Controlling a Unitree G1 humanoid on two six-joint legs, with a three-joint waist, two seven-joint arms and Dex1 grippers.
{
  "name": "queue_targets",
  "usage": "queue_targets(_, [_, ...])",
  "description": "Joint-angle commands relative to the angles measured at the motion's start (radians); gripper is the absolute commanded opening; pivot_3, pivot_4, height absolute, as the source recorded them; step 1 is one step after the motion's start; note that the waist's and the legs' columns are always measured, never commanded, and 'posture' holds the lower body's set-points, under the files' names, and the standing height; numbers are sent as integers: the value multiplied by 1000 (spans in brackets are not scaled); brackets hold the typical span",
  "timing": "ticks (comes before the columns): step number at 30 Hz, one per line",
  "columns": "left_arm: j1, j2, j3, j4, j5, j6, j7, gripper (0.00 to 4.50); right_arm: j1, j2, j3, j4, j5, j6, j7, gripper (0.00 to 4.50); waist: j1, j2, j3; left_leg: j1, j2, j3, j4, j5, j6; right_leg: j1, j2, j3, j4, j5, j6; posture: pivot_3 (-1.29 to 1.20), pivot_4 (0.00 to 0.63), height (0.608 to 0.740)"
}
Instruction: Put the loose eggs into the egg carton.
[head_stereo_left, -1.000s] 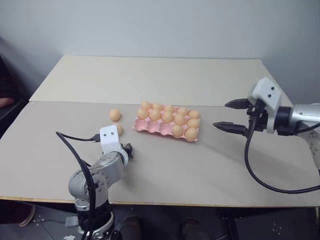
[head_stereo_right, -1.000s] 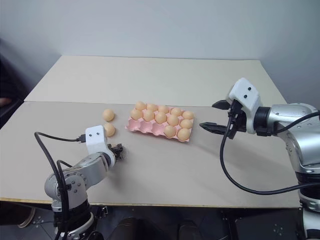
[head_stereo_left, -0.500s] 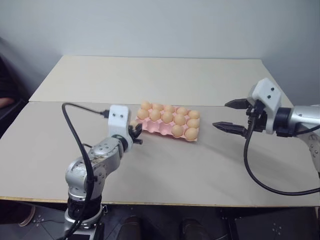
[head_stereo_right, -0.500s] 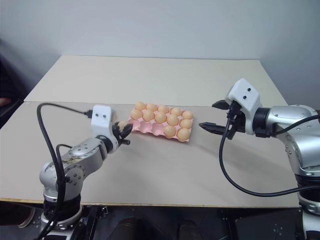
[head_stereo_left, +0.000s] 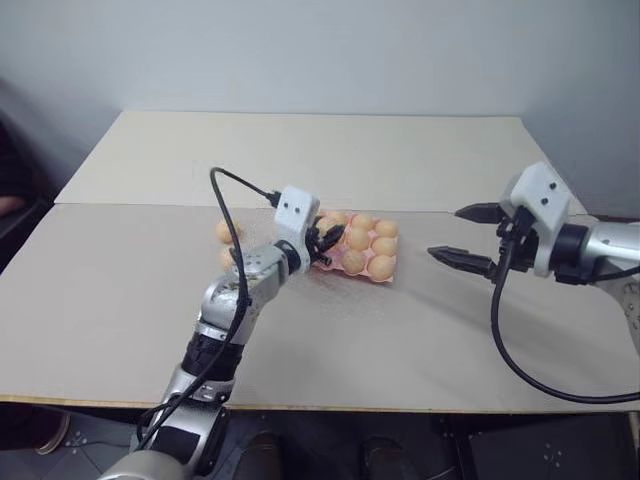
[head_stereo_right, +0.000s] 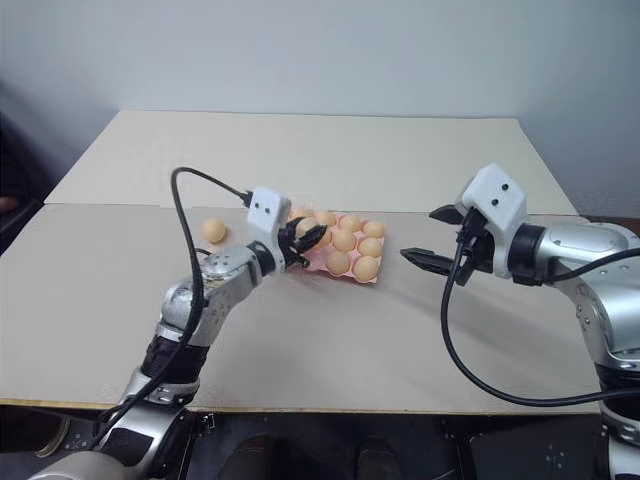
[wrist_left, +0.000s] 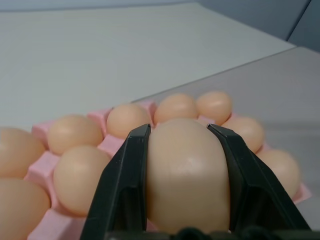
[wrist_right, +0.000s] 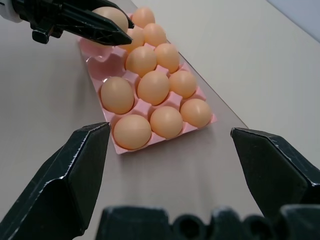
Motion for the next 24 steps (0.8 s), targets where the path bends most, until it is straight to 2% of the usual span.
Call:
queue_targets(1, [0, -13, -15, 10, 48, -35, 3, 1506, -3, -16, -53, -44, 22, 12, -14, 4500, 0, 0, 0, 0, 0, 0, 0, 0, 0, 0, 0, 0, 0, 0, 0, 0, 150, 740])
queue_targets(11, [37, -37, -13, 69, 100, -105, -33, 1506, 7, -17, -69, -62, 26, 29, -16, 4500, 1, 0, 0, 0, 0, 0, 0, 0, 0, 0, 0, 0, 0, 0, 0, 0, 150, 740])
queue_targets(20, [35, -44, -3, 64, 118, -80, -52, 4451, -7, -20, -59, -51, 21, 27, -13, 4500, 1, 0, 0, 0, 0, 0, 0, 0, 0, 0, 0, 0, 0, 0, 0, 0, 150, 740])
queue_targets(24, [54, -10, 19, -4, 100, -43, -76, 4481, -12, -18, -54, -48, 18, 26, -13, 4500, 0, 0, 0, 0, 0, 0, 0, 0, 0, 0, 0, 0, 0, 0, 0, 0, 150, 740])
